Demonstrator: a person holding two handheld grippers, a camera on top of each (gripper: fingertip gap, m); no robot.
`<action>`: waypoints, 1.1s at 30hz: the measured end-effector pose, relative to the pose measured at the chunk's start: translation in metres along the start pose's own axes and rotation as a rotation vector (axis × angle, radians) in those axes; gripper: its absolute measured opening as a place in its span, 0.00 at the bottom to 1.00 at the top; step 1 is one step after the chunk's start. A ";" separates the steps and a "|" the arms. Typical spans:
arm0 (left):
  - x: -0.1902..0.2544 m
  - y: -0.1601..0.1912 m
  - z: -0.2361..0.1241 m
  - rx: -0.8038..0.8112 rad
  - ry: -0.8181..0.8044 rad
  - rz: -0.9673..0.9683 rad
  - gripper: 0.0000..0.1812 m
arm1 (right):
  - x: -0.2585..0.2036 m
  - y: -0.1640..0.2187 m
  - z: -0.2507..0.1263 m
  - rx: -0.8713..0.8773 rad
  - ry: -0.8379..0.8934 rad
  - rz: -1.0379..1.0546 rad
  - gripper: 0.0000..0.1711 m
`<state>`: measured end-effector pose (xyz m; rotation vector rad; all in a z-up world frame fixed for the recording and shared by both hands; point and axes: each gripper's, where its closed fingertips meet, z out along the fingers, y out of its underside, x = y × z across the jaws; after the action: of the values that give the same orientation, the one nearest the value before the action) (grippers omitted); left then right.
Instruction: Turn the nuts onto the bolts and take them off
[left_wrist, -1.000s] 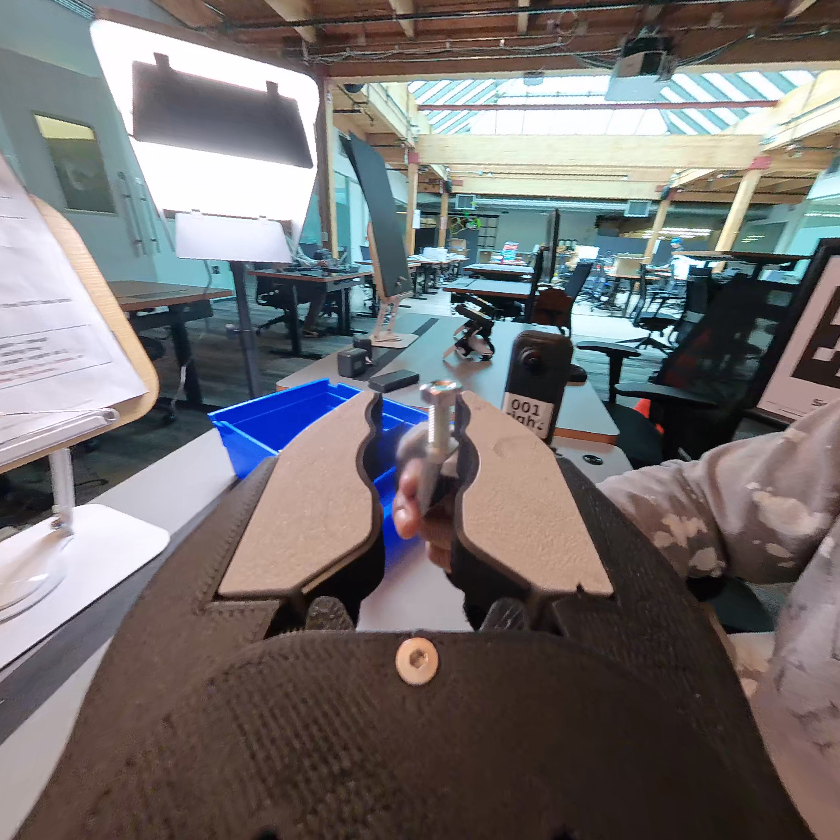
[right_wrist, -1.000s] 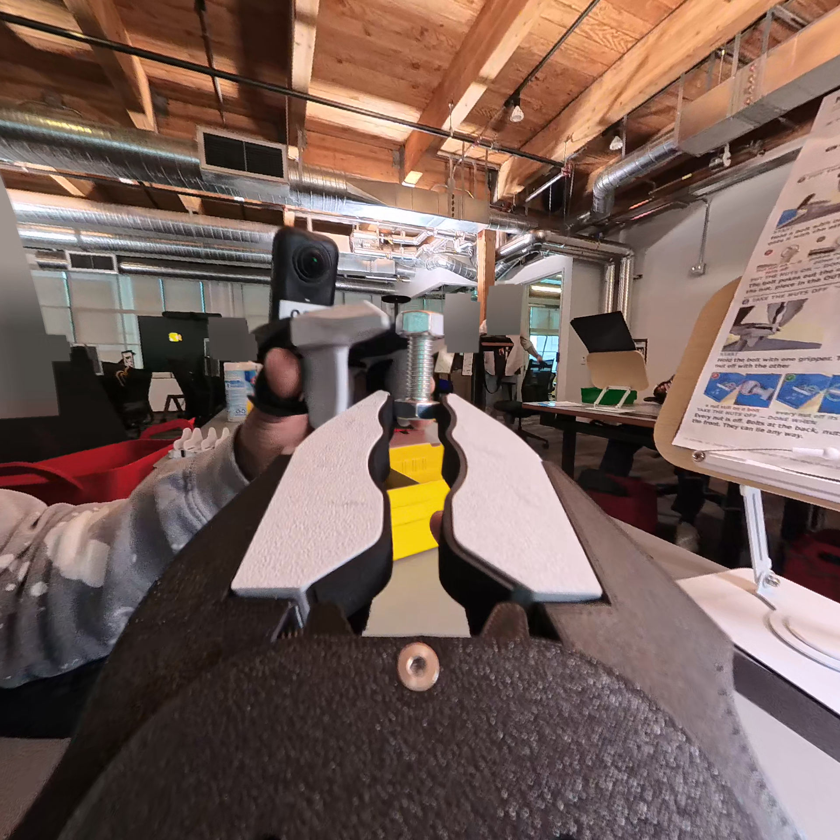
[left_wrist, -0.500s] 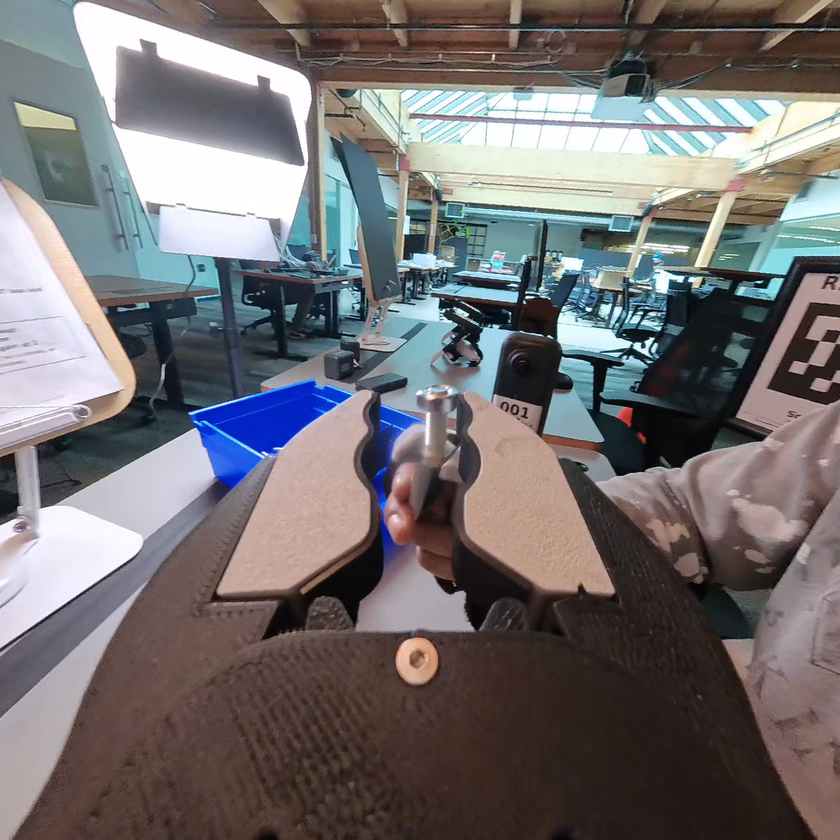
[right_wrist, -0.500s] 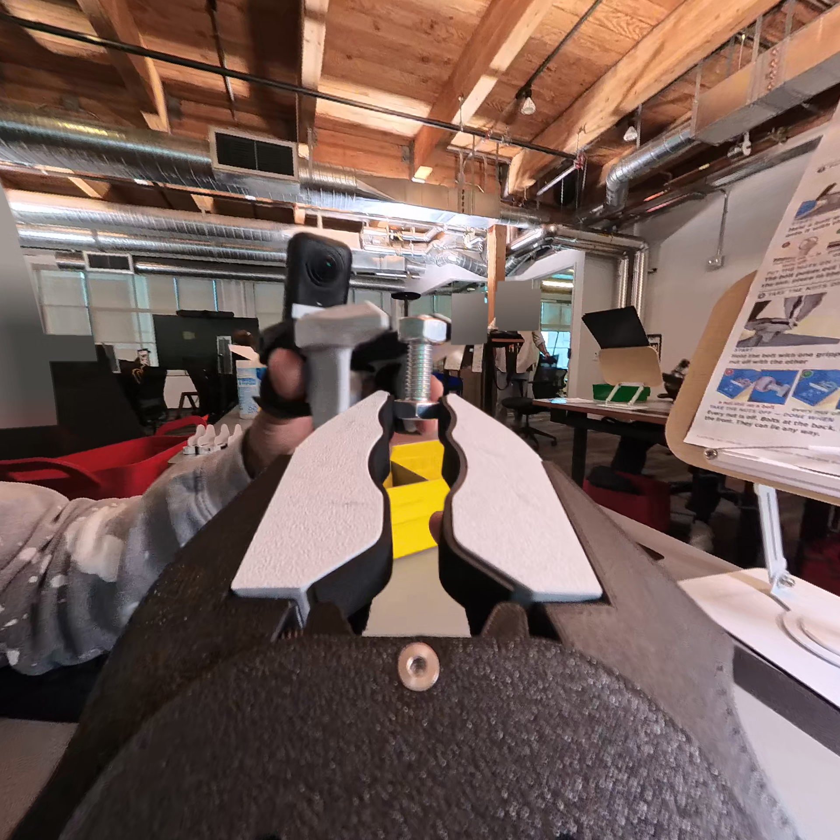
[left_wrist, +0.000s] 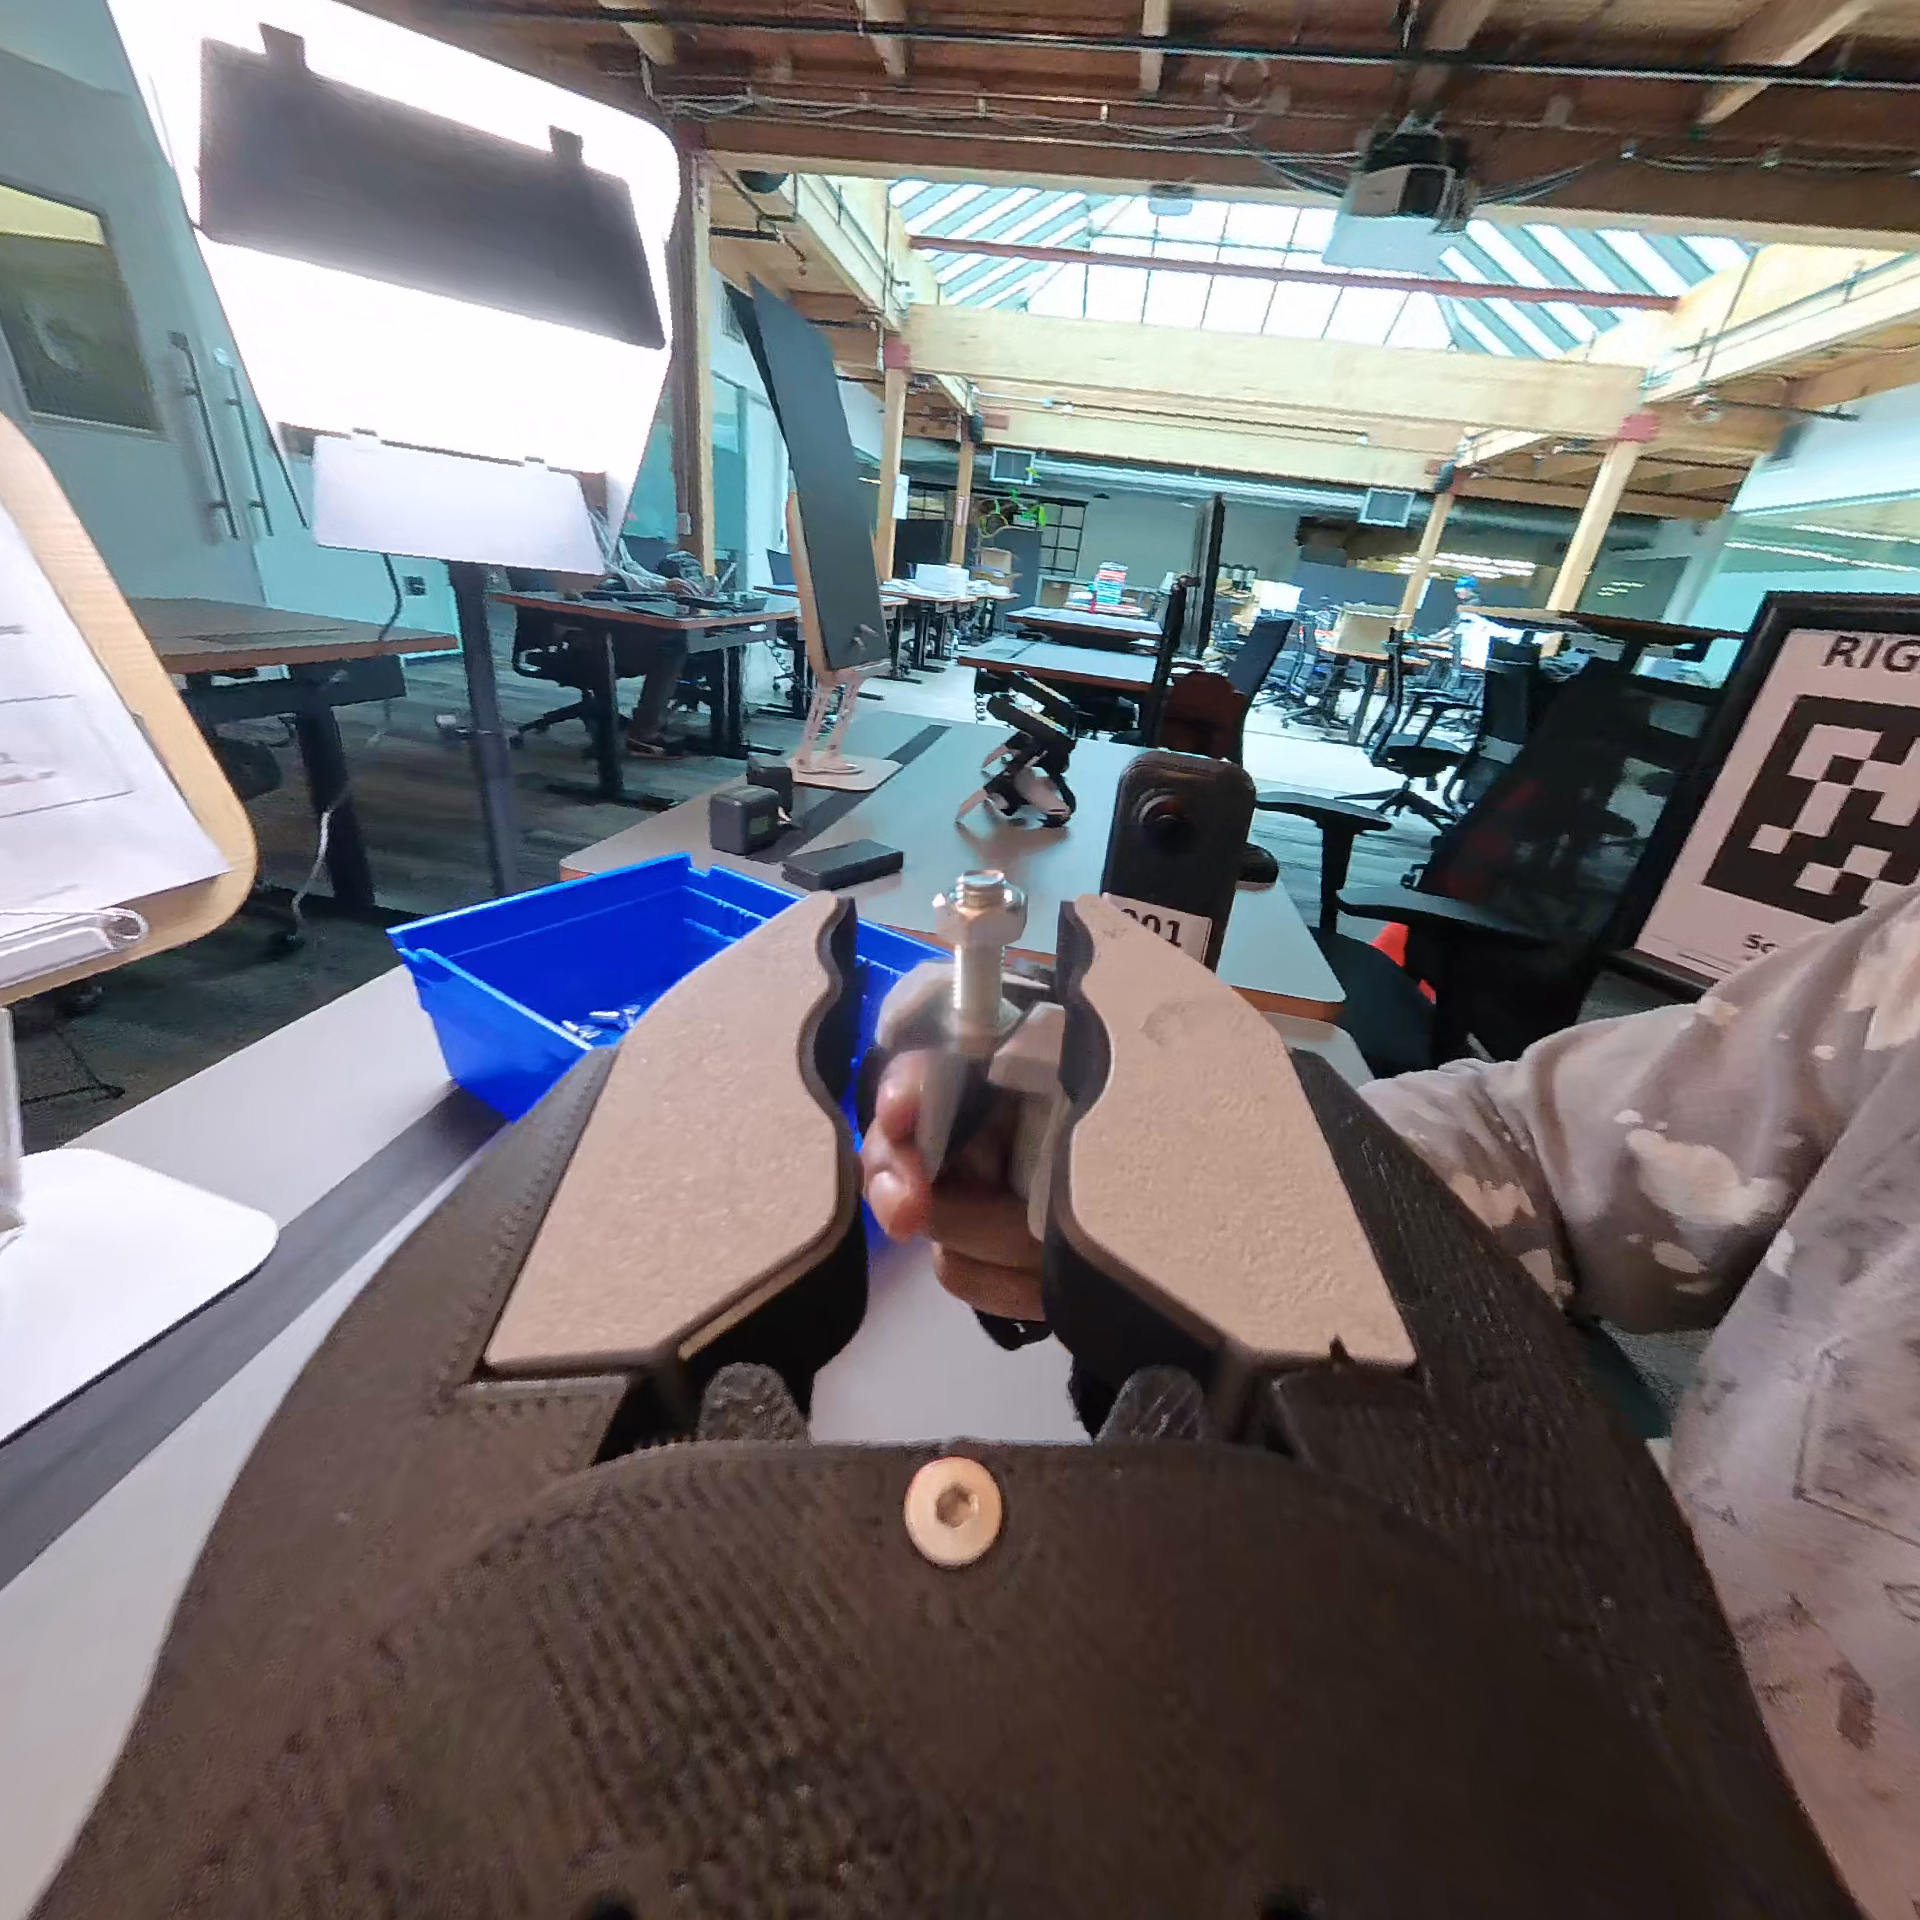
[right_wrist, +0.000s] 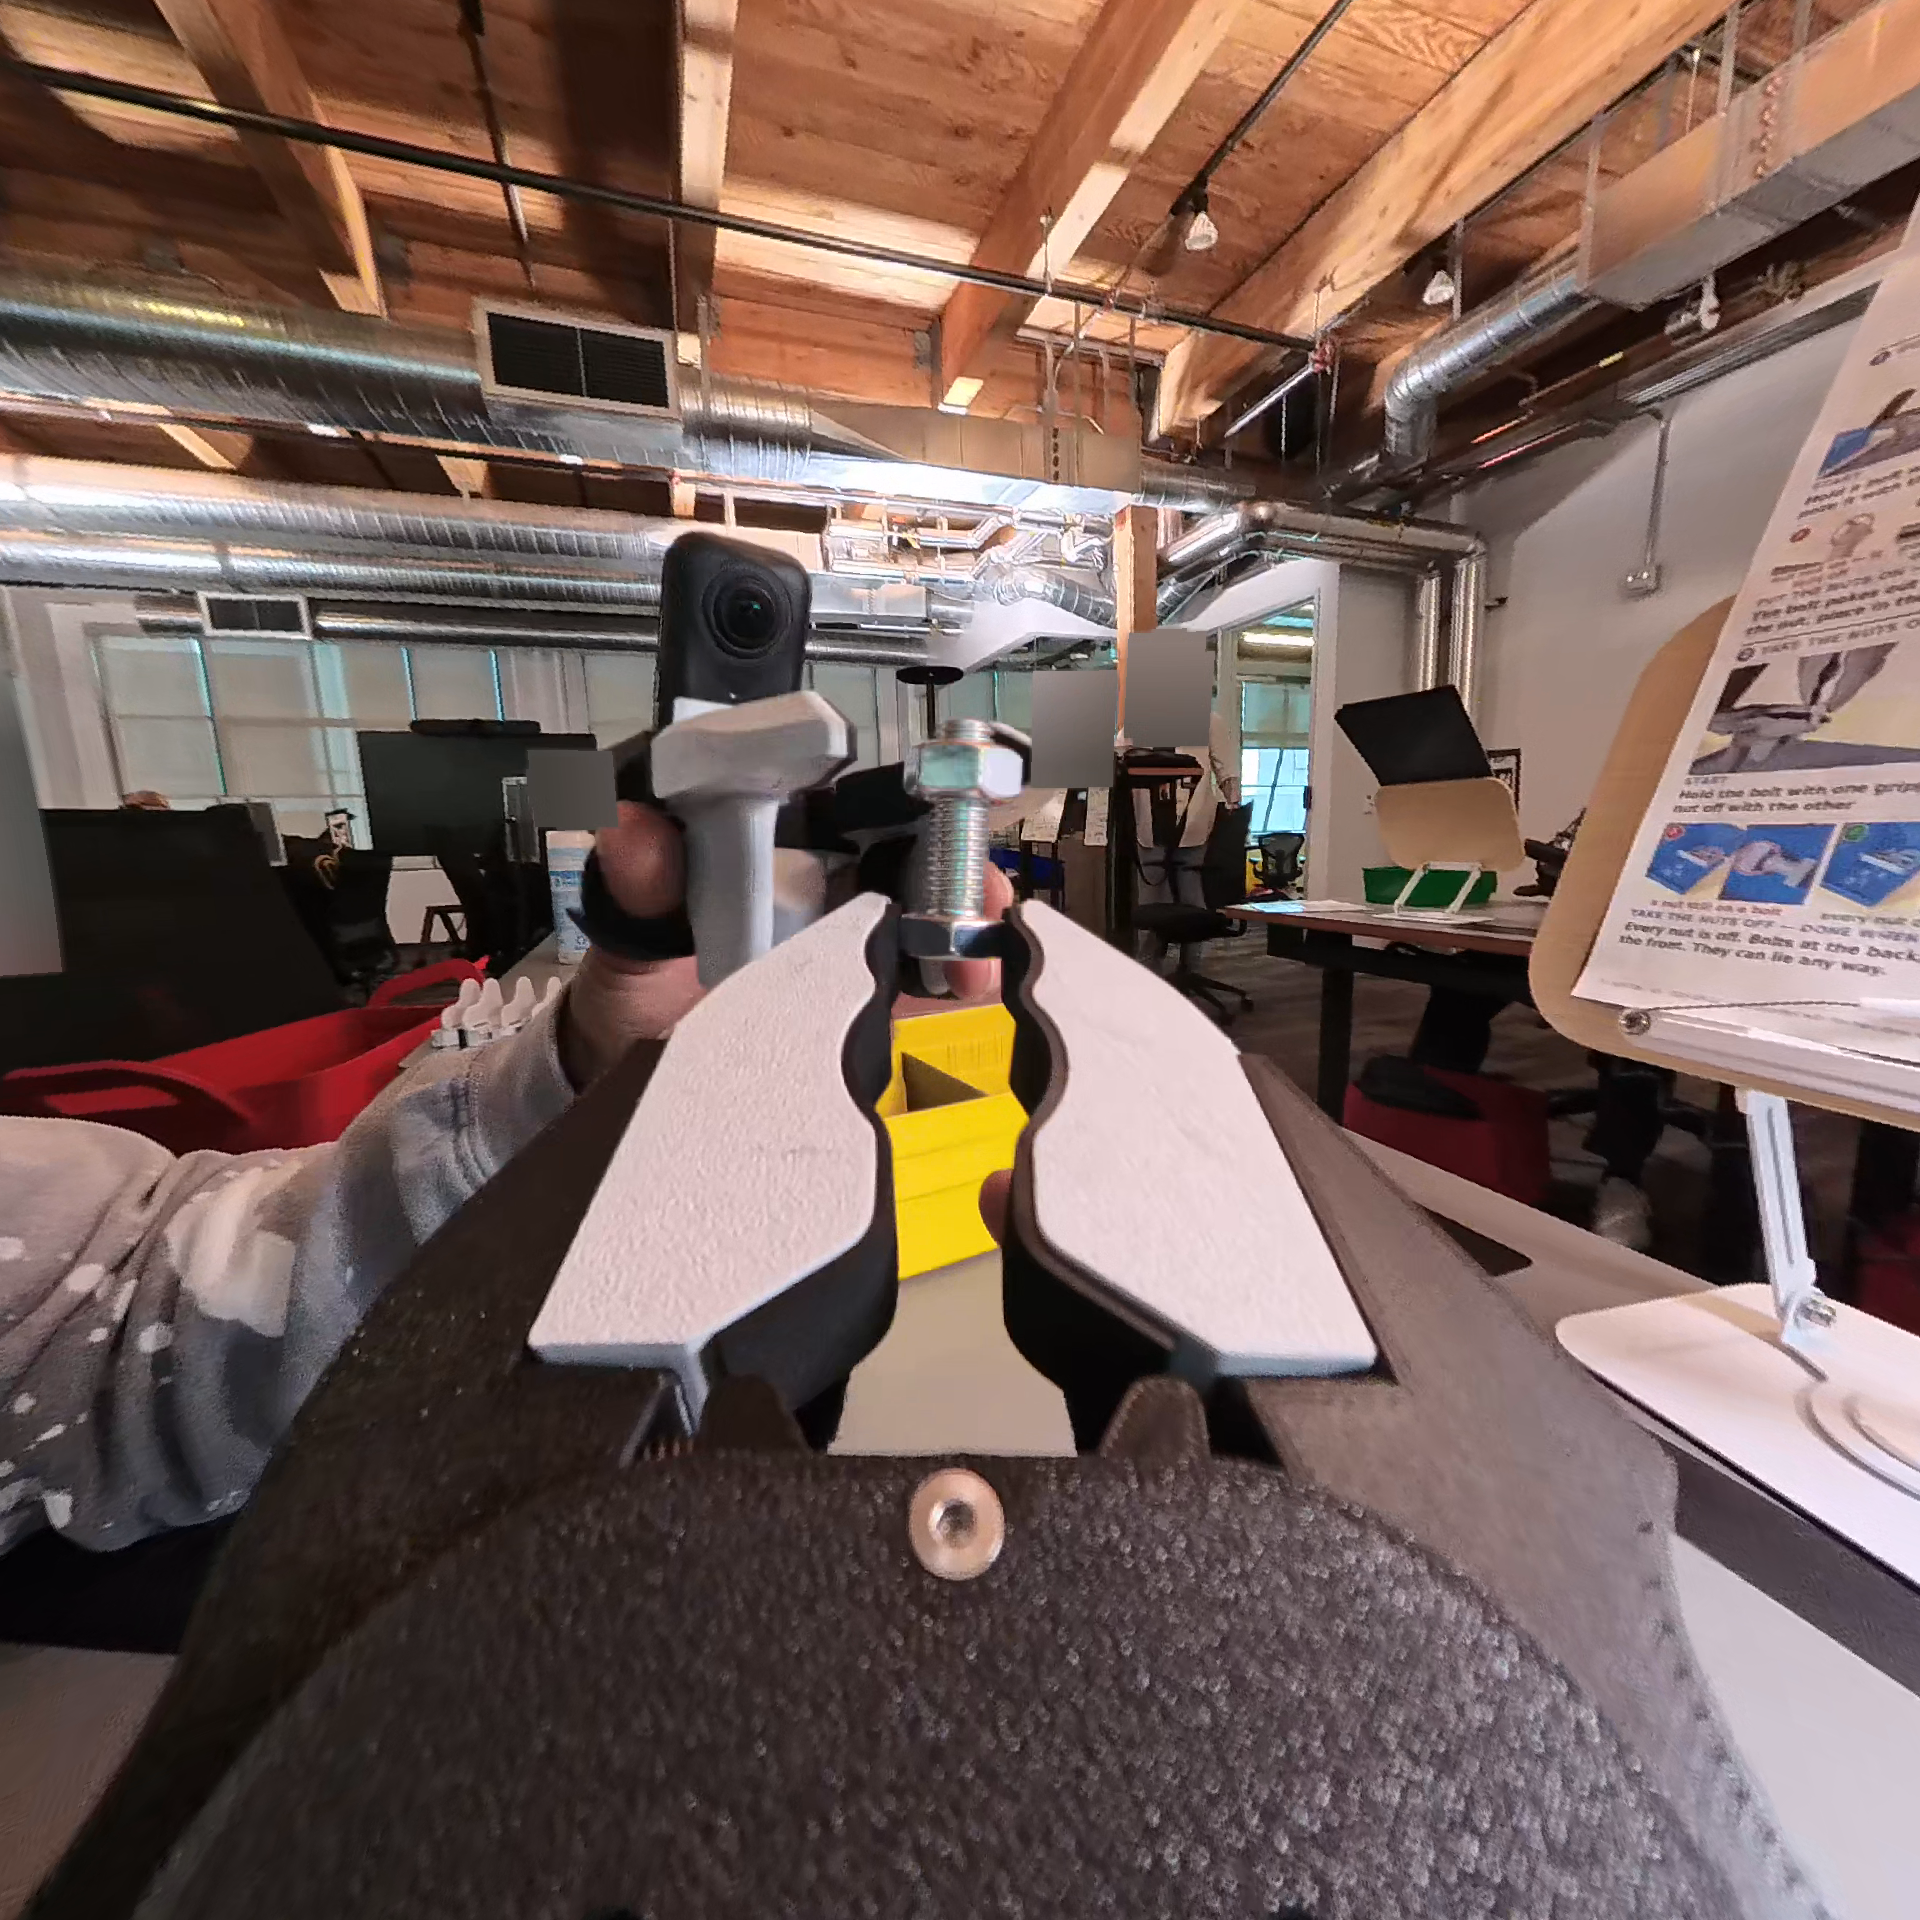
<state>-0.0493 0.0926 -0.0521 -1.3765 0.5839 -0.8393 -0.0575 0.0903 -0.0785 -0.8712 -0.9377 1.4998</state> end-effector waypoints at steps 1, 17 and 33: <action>0.000 0.001 0.001 -0.005 -0.004 -0.003 0.20 | -0.001 0.001 0.001 -0.003 -0.003 -0.002 0.11; -0.001 0.007 0.005 -0.027 -0.008 -0.039 0.20 | -0.002 -0.001 0.000 -0.006 0.001 -0.013 0.11; -0.008 0.012 0.004 -0.080 -0.053 -0.073 0.20 | -0.001 0.000 -0.001 -0.007 0.004 -0.009 0.11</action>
<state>-0.0489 0.1015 -0.0643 -1.4956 0.5339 -0.8427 -0.0568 0.0899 -0.0785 -0.8735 -0.9431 1.4873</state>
